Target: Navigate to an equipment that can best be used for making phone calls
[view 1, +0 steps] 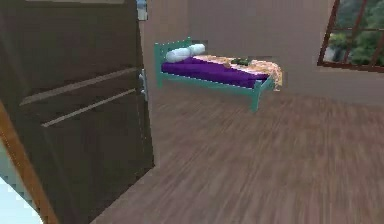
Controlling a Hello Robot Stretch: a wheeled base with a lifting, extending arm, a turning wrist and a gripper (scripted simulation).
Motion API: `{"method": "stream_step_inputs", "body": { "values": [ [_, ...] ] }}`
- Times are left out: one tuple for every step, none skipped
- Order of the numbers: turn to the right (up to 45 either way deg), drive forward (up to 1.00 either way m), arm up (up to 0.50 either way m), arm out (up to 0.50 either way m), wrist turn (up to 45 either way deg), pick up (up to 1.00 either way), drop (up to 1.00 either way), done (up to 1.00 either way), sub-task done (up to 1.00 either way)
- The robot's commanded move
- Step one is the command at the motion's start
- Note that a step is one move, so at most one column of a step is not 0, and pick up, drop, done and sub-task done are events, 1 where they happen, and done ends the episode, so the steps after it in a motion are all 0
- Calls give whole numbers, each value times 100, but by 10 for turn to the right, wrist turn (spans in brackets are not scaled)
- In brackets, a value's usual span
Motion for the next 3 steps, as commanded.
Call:
{"method": "stream_step_inputs", "body": {
  "values": [
    [-60,0,0,0,0,0,0,0,0],
    [0,5,0,0,0,0,0,0,0],
    [360,0,0,0,0,0,0,0,0]
  ]
}}
